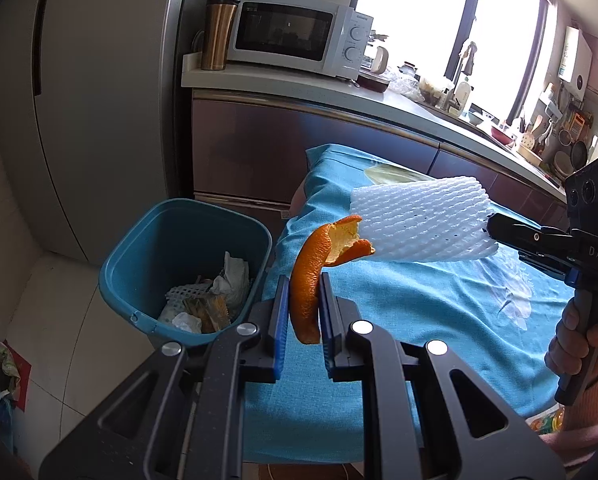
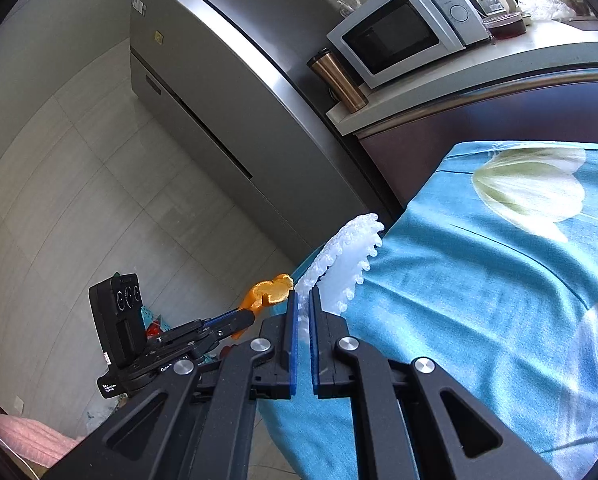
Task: Collect trash
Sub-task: 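Carry the orange peel and white foam net over the teal bin with both tools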
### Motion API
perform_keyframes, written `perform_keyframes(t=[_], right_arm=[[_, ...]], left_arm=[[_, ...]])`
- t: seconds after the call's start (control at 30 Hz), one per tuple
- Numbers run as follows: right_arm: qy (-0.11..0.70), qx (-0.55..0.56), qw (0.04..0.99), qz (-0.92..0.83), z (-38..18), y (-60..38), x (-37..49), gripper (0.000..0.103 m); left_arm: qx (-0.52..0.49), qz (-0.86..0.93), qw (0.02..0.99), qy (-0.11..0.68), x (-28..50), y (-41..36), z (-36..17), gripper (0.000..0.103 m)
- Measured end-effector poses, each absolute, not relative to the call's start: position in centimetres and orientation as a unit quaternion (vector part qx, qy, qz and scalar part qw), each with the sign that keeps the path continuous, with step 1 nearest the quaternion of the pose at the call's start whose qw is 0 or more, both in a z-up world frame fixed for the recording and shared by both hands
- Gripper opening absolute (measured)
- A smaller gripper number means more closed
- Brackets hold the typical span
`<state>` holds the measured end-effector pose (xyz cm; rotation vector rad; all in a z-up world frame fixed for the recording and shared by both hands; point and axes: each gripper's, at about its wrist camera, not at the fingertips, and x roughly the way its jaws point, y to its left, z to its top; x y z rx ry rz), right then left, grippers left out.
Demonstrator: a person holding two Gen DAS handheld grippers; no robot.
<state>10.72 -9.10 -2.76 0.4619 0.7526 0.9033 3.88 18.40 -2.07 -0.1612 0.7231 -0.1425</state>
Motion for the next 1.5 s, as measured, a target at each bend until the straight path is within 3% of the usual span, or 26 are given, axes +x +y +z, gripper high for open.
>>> perform_keyframes(t=[1.5], right_arm=[[0.398, 0.186, 0.778, 0.45, -3.8, -1.1, 14.6, 0.004]], left_arm=[[-0.108, 0.004, 0.922, 0.373, 6.8, 23.4, -5.1, 0.015]])
